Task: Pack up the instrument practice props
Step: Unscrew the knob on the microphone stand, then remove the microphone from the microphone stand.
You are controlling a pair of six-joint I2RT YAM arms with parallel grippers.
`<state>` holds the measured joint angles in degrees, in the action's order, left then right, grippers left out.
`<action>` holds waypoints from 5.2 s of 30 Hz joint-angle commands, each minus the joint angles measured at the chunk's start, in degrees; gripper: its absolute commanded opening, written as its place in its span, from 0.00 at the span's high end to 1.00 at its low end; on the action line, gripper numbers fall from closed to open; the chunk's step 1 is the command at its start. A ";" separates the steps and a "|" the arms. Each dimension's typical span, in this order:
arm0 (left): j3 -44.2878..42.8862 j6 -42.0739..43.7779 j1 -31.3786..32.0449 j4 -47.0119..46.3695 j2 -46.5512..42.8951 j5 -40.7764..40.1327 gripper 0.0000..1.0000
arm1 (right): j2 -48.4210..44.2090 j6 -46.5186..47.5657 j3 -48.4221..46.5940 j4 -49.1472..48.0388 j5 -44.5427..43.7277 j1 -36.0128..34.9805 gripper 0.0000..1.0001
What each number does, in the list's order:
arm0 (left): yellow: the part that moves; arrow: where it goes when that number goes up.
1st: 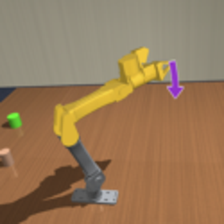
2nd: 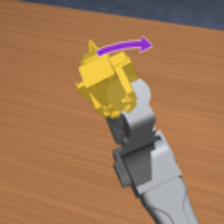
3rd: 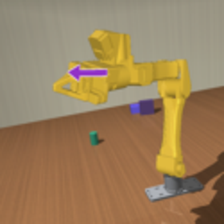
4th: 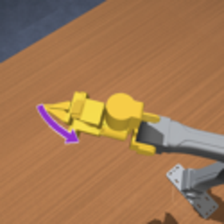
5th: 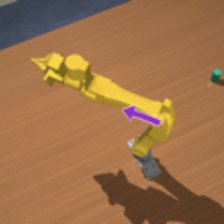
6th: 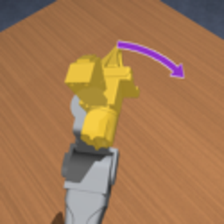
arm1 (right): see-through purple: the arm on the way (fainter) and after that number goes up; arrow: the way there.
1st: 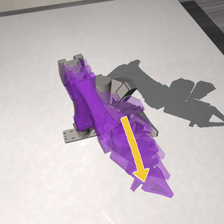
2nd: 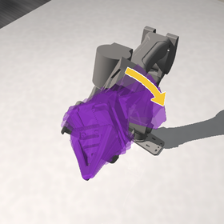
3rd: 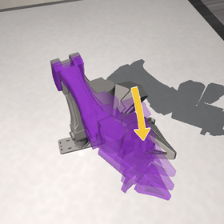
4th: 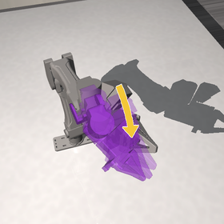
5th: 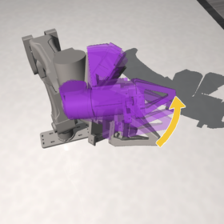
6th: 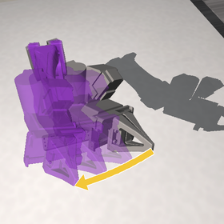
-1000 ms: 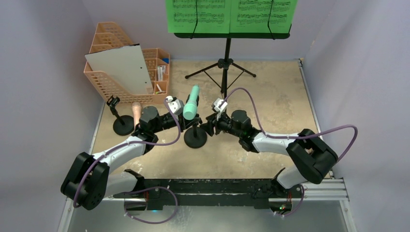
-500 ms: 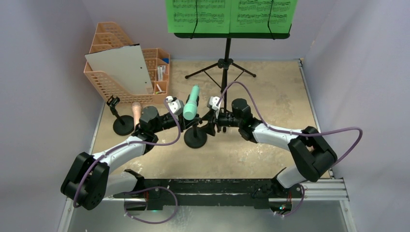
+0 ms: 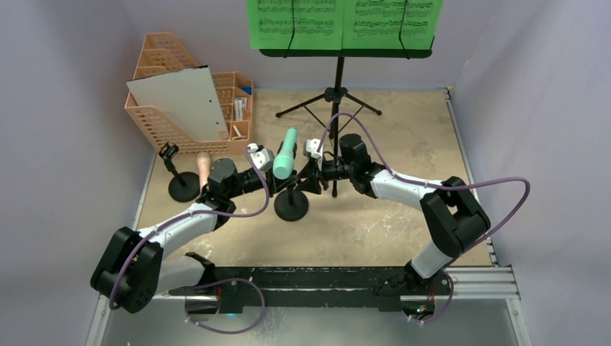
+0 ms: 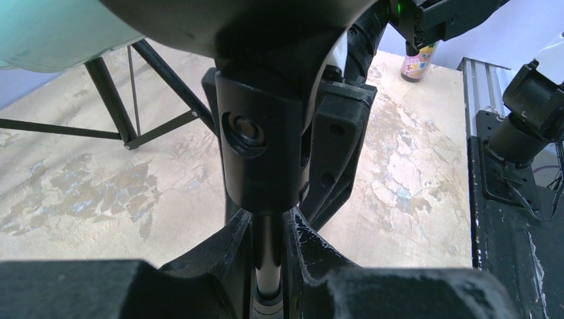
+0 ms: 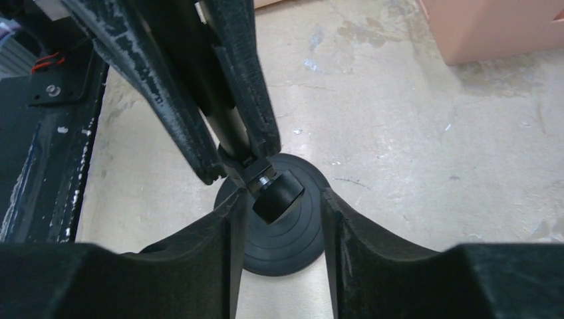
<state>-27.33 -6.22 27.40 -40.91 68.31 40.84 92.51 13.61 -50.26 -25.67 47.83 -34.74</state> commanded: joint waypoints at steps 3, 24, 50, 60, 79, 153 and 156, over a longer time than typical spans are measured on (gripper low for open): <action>-2.10 0.69 0.02 0.74 0.61 2.31 1.00 | -2.00 4.74 -2.20 4.54 3.34 0.32 0.62; -2.46 0.86 -0.06 1.00 1.73 2.50 1.00 | -7.05 5.85 7.69 -8.70 -16.29 -0.80 0.81; -2.07 1.73 -0.33 1.05 1.52 1.79 1.00 | -23.08 -28.05 14.23 -31.91 -41.02 -12.31 0.29; -1.94 1.65 -0.33 0.83 1.22 2.31 1.00 | -17.71 -27.41 9.10 -33.32 -40.01 -14.35 0.30; -0.93 1.28 -0.34 1.42 -1.37 -0.13 0.91 | -15.00 -17.94 6.70 -27.24 -37.89 -14.61 1.00; -48.83 -8.33 5.96 76.32 -2.24 -23.62 0.28 | 5.37 -6.28 24.35 -57.51 -72.79 -24.08 0.96; -53.63 -5.87 8.89 82.85 1.71 -25.17 0.28 | 5.72 -5.61 23.84 -57.24 -73.62 -24.71 0.96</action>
<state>-74.56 -17.28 33.10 30.76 66.39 17.26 95.77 4.64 -26.04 -89.73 -20.38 -59.07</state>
